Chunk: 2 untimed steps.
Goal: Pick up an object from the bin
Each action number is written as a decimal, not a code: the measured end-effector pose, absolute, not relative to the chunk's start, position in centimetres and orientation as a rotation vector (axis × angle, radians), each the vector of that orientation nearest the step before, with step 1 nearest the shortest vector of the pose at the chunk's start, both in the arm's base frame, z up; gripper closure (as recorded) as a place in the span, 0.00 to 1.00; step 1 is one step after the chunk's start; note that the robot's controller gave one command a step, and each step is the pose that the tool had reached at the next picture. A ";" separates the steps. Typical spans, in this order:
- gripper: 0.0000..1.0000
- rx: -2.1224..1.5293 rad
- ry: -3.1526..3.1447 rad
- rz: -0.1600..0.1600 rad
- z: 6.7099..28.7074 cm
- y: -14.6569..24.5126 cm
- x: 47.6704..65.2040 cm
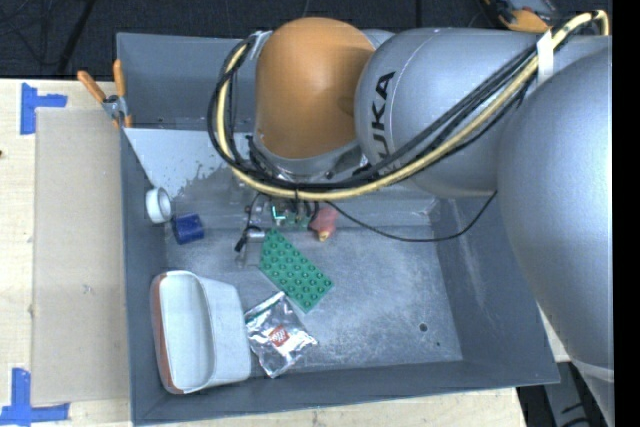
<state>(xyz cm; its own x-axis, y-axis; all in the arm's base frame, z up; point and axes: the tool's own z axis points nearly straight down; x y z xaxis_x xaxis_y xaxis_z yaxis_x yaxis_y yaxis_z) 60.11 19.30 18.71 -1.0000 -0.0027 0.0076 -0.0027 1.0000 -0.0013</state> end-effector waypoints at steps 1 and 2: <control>0.00 0.736 -3.048 0.000 8.5 13.0 56.0; 1.00 0.732 -3.053 -0.001 8.7 13.1 56.2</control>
Offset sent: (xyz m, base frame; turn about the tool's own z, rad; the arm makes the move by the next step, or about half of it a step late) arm -0.0390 -0.0616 -0.0995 -0.4728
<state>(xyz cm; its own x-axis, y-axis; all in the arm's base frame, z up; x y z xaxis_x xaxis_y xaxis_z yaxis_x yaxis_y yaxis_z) 56.19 13.11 8.67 -0.8914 -0.4532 0.0016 -0.4532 0.8914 0.0013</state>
